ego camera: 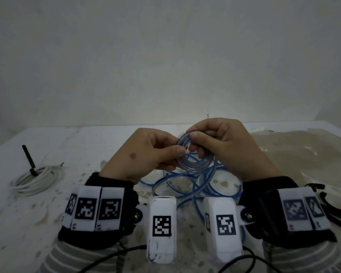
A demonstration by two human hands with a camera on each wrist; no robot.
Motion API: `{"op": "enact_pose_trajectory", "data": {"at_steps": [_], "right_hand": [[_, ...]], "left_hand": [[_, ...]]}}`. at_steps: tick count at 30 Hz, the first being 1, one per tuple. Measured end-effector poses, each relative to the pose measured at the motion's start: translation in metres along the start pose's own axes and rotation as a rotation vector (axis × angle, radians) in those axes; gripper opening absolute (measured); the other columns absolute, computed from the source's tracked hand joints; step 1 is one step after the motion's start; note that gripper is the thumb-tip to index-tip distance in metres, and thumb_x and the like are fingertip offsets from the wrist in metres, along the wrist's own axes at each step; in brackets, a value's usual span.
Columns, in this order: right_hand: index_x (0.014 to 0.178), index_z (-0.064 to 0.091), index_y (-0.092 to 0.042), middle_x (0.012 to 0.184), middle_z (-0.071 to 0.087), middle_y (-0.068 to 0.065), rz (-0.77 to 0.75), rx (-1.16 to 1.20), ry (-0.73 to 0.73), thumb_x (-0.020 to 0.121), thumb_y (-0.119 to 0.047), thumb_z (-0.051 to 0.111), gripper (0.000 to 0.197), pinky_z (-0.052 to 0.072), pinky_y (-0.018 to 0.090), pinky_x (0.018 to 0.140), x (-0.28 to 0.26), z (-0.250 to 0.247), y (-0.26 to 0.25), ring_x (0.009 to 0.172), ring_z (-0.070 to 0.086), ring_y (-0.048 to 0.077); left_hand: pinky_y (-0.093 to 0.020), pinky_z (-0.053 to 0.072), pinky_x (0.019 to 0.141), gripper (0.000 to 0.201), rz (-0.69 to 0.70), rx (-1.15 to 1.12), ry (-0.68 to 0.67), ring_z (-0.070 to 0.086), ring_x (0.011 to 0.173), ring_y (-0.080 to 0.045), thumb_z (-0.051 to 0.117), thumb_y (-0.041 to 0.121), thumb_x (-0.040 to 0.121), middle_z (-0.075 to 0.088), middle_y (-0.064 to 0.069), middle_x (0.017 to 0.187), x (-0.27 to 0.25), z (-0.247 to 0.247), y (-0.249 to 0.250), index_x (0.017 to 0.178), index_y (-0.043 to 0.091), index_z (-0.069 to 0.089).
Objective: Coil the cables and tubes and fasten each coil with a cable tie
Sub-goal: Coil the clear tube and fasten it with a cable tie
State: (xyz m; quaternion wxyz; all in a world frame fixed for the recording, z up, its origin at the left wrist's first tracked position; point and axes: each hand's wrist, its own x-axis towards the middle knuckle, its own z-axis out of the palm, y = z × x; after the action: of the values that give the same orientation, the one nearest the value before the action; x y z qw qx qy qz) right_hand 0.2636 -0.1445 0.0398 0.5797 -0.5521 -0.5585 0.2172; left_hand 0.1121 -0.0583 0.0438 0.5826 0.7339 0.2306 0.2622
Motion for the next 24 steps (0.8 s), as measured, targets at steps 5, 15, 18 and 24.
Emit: {"op": "enact_pose_trajectory", "data": {"at_steps": [5,15,18,24], "right_hand": [[0.084,0.069,-0.011,0.062,0.067,0.006,0.017,0.006,0.025,0.085,-0.006,0.061,0.009,0.048,0.021,0.053,0.000,-0.003,0.004,0.050,0.054,0.013],[0.082,0.068,-0.012,0.065,0.071,0.004,-0.008,0.100,0.069,0.086,-0.007,0.059,0.011,0.057,0.024,0.060,0.001,0.001,-0.001,0.056,0.067,0.015],[0.086,0.069,-0.009,0.070,0.072,0.005,0.043,0.179,0.075,0.089,-0.010,0.055,0.014,0.057,0.024,0.060,0.001,0.000,0.000,0.059,0.067,0.015],[0.085,0.067,-0.006,0.067,0.072,0.007,0.078,0.259,0.074,0.088,-0.006,0.054,0.013,0.058,0.025,0.059,0.003,0.001,0.004,0.057,0.067,0.015]], "left_hand": [[-0.031,0.059,0.066,0.009,0.041,0.043,-0.004,0.069,0.064,-0.019,0.067,0.006,0.077,0.073,-0.010,0.074,0.002,0.004,-0.003,0.079,0.014,0.071],[-0.024,0.055,0.051,0.004,0.117,0.015,0.126,0.064,0.054,-0.017,0.072,0.007,0.070,0.065,-0.024,0.073,0.003,0.010,-0.001,0.073,0.009,0.069],[-0.024,0.054,0.051,0.006,0.119,-0.014,0.176,0.063,0.055,-0.021,0.070,0.004,0.073,0.061,-0.028,0.075,0.006,0.013,-0.004,0.070,0.008,0.067],[-0.030,0.057,0.057,0.008,0.195,0.170,0.250,0.064,0.057,-0.018,0.070,0.005,0.077,0.060,-0.007,0.066,0.010,0.012,-0.009,0.074,0.012,0.067]]}}
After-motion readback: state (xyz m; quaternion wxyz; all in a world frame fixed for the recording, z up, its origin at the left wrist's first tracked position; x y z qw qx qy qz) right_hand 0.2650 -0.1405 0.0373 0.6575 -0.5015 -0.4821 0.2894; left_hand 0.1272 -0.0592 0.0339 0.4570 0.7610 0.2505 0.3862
